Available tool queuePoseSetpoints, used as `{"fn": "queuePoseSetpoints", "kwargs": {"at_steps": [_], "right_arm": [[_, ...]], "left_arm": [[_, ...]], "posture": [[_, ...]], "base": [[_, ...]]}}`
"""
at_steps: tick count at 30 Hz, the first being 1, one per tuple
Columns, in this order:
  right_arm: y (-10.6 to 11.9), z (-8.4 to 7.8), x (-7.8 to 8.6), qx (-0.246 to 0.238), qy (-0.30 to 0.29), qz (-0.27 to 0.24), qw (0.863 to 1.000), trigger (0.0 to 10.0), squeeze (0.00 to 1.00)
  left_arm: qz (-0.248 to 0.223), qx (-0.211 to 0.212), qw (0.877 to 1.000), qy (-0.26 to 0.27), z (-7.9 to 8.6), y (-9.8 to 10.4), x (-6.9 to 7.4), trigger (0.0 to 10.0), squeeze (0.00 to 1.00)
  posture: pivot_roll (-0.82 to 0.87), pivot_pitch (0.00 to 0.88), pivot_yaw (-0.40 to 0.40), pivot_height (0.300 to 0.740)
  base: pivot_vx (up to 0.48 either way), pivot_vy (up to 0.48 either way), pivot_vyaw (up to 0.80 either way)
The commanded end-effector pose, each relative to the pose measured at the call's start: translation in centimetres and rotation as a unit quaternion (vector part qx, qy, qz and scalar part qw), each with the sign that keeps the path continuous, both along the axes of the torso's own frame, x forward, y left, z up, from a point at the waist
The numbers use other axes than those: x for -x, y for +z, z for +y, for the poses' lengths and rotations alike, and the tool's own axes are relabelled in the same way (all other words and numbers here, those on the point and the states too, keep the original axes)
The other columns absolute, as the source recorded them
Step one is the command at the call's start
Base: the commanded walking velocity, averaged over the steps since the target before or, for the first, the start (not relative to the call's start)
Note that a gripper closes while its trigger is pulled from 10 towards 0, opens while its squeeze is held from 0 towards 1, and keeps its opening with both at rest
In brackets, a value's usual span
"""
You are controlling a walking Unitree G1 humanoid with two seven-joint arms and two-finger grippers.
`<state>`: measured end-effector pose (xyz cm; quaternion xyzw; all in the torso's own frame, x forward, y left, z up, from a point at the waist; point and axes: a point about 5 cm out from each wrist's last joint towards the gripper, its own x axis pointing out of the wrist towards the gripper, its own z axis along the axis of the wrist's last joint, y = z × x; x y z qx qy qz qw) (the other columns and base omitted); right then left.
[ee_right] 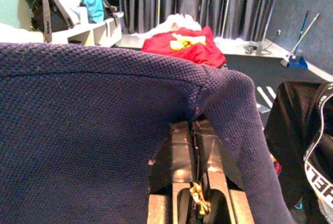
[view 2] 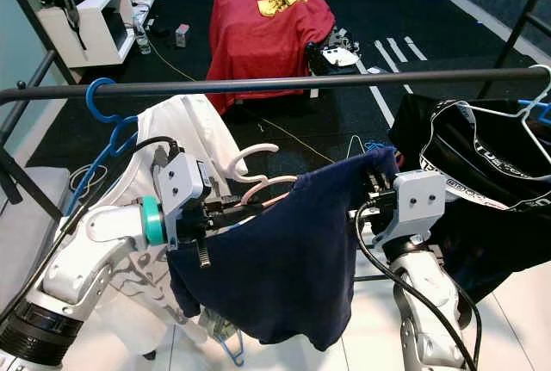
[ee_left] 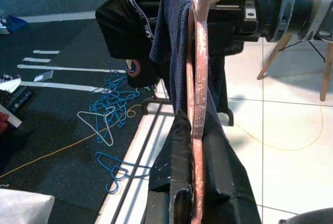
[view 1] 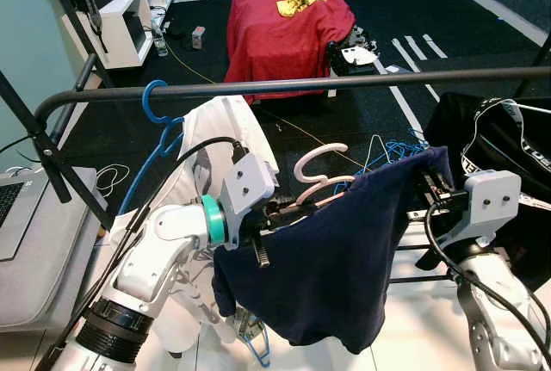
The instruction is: Hang hanger
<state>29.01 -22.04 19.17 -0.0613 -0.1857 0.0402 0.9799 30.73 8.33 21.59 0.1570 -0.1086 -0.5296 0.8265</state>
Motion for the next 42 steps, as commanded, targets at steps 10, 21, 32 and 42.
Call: {"fn": "queuePoseSetpoints", "kwargs": {"at_steps": [10, 21, 32, 42], "right_arm": [[0.4, -1.5, 0.0, -0.007, -0.019, -0.008, 1.000, 0.0, 0.00], [1.1, -4.3, 1.3, -0.029, -0.099, -0.031, 0.994, 0.0, 0.00], [0.8, -6.5, 2.0, -0.030, -0.165, -0.025, 0.986, 0.0, 0.00], [-0.2, -5.2, 1.2, -0.003, -0.137, 0.011, 0.991, 1.3, 0.00]], "left_arm": [[-0.004, 0.010, 1.000, -0.004, 0.2, 0.4, 0.2, 10.0, 0.00], [-0.002, -0.017, 1.000, 0.016, 1.1, -0.5, -0.6, 10.0, 0.00], [0.000, -0.025, 1.000, 0.017, 1.4, -0.5, -0.7, 10.0, 0.00], [0.000, -0.024, 1.000, 0.008, 1.1, -0.5, -0.6, 10.0, 0.00]], "posture": [[-0.32, 0.064, 0.148, 0.740], [-0.33, 0.073, 0.155, 0.740], [-0.32, 0.080, 0.155, 0.740], [-0.32, 0.081, 0.164, 0.740]], "base": [[0.000, 0.000, 0.00], [0.000, 0.000, 0.00], [0.000, 0.000, 0.00], [0.000, 0.000, 0.00]]}}
